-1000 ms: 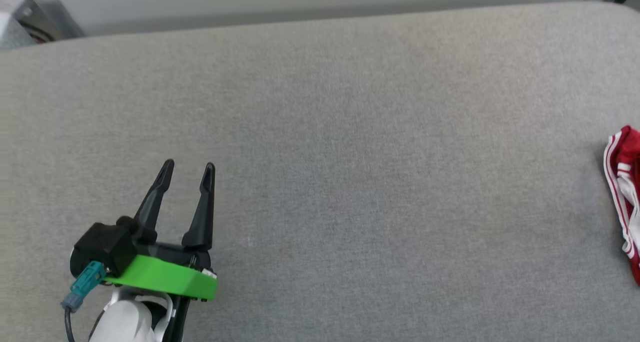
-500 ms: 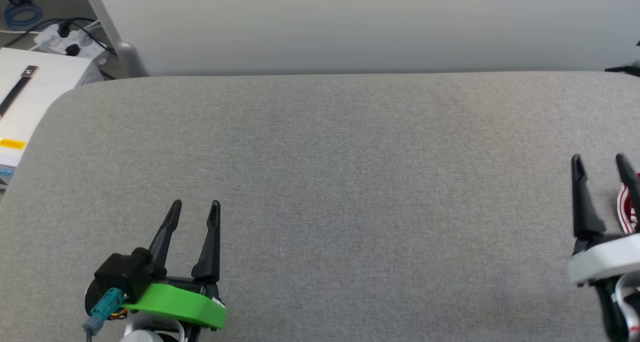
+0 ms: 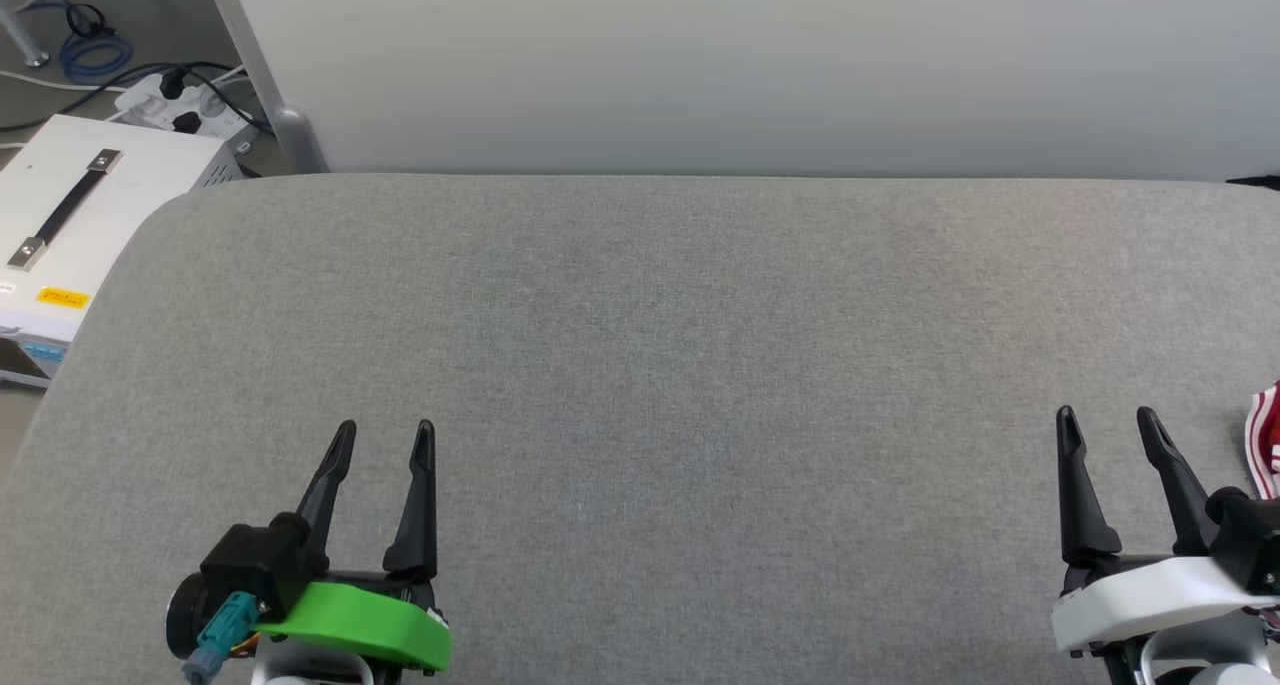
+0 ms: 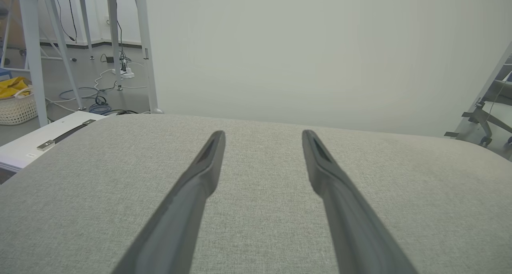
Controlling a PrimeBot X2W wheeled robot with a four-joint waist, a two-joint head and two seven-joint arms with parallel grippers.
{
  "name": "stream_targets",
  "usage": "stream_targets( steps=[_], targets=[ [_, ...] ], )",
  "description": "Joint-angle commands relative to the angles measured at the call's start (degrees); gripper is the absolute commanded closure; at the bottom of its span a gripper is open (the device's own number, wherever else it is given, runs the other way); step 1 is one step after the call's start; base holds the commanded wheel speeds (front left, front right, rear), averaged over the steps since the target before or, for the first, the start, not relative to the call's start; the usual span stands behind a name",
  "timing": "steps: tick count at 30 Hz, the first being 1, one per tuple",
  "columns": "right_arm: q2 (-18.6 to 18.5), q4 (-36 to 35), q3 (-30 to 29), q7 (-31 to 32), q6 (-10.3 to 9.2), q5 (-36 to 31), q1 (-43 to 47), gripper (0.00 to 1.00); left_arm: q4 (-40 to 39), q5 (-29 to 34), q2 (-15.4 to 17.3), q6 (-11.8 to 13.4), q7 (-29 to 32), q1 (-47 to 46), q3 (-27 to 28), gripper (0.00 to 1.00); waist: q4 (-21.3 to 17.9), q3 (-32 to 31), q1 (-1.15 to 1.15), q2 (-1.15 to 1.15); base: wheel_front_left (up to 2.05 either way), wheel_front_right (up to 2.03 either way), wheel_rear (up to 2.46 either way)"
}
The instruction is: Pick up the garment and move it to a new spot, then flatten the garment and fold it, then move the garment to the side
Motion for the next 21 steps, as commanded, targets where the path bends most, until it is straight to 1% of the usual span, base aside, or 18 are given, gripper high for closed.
stream_targets(
  steps=[1,11,21],
  targets=[
    [0.22,0.32,0.25,-0.59,-0.04,-0.44,0.44,0.00,-0.09,0.74,-0.50,-0.34,-0.32,1.04,0.43,0.00,0.00,-0.03,0.00,0.00,0.00,0.00,0.00],
    [0.56,1.26,0.49,-0.89,-0.04,-0.52,0.17,0.00,-0.21,1.32,-1.77,-0.58,-0.32,1.53,1.45,0.00,-0.03,-0.44,0.00,0.00,0.00,0.00,0.00],
    [0.68,1.27,1.05,-0.77,-0.04,-0.75,0.19,0.00,-0.10,0.87,-1.86,-0.63,-0.32,1.71,1.14,0.00,-0.19,-0.74,0.00,0.00,0.00,0.00,0.00]
  ],
)
